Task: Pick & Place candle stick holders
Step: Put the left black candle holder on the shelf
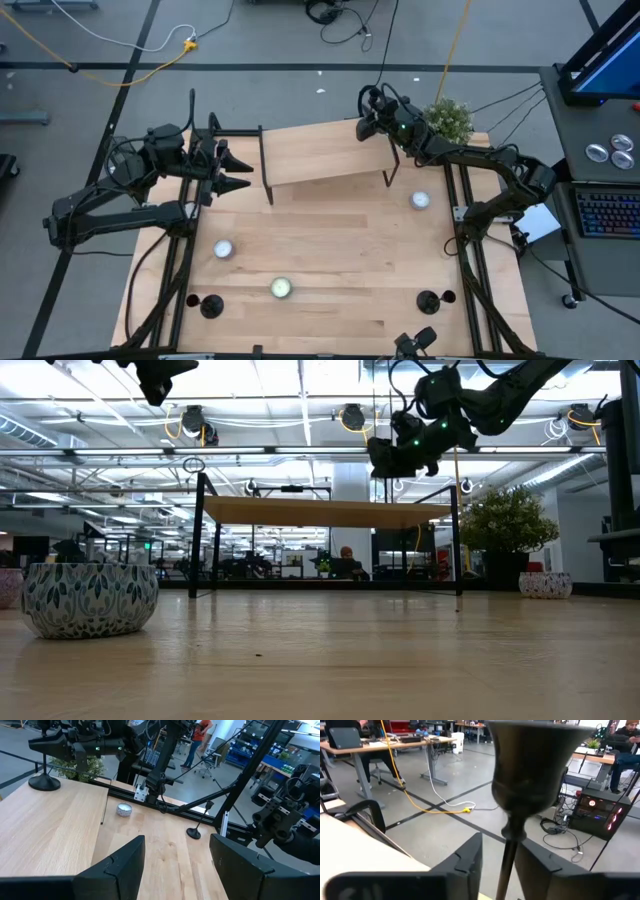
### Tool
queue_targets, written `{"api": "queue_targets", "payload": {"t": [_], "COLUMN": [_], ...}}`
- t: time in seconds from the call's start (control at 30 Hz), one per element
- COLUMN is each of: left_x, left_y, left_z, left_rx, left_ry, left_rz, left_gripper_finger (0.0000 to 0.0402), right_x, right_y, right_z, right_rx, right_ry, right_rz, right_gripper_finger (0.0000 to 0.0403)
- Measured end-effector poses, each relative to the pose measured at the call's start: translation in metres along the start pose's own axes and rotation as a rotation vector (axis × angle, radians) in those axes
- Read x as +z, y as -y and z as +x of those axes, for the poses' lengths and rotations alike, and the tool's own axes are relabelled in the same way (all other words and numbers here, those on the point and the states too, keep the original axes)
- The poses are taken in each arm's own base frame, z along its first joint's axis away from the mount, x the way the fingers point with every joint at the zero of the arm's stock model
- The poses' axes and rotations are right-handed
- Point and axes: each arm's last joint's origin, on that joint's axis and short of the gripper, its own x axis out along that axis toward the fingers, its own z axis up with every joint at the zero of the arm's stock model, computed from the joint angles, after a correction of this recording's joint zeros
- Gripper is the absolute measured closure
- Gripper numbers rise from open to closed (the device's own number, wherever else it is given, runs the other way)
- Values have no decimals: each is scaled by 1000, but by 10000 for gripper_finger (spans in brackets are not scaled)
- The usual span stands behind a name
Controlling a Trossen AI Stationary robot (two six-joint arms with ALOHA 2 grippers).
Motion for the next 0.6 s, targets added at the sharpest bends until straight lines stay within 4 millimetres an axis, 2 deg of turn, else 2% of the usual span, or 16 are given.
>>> {"api": "queue_targets", "payload": {"t": [0.27, 0.6], "left_x": [0, 0], "left_y": [1, 1], "left_z": [0, 0], "left_rx": [-20, -23], "left_ry": [-5, -5], "left_rz": [9, 20], "left_gripper_finger": [172, 172], "right_x": [5, 21], "right_y": [2, 10], "right_z": [-7, -33], "right_rx": [-1, 1], "right_ry": [-9, -58], "right_rz": [-20, -31], "right_gripper_finger": [231, 185]}}
